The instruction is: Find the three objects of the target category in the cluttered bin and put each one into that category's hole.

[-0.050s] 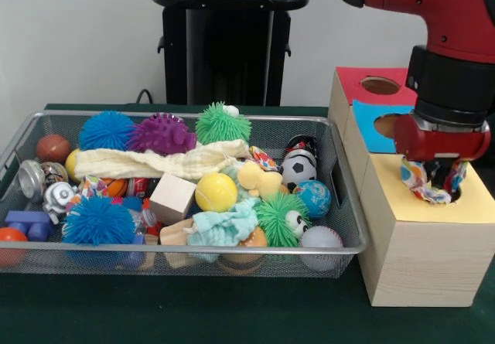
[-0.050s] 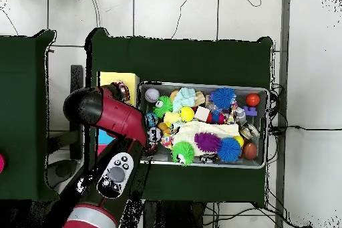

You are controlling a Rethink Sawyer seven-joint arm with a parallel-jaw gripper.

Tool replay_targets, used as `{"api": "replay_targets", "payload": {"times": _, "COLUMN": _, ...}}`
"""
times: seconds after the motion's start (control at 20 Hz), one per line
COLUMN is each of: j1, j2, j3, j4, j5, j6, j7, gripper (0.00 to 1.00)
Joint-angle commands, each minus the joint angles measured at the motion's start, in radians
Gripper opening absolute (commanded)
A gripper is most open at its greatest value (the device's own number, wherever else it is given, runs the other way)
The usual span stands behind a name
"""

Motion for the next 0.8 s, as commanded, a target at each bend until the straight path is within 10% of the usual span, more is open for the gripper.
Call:
{"api": "replay_targets", "payload": {"times": 0.05, "j1": -0.039, "j2": 0.020, "j3": 0.212, "j4": 0.149, "j5": -0.025, "j6": -0.002, "j7": 0.219, "gripper": 0.00}}
{"api": "replay_targets", "payload": {"times": 0.8, "j1": -0.015, "j2": 0.080, "j3": 0.187, "j4": 0.045, "j5": -0.027, "j6": -0.067, "j7": 0.270, "gripper": 0.00}}
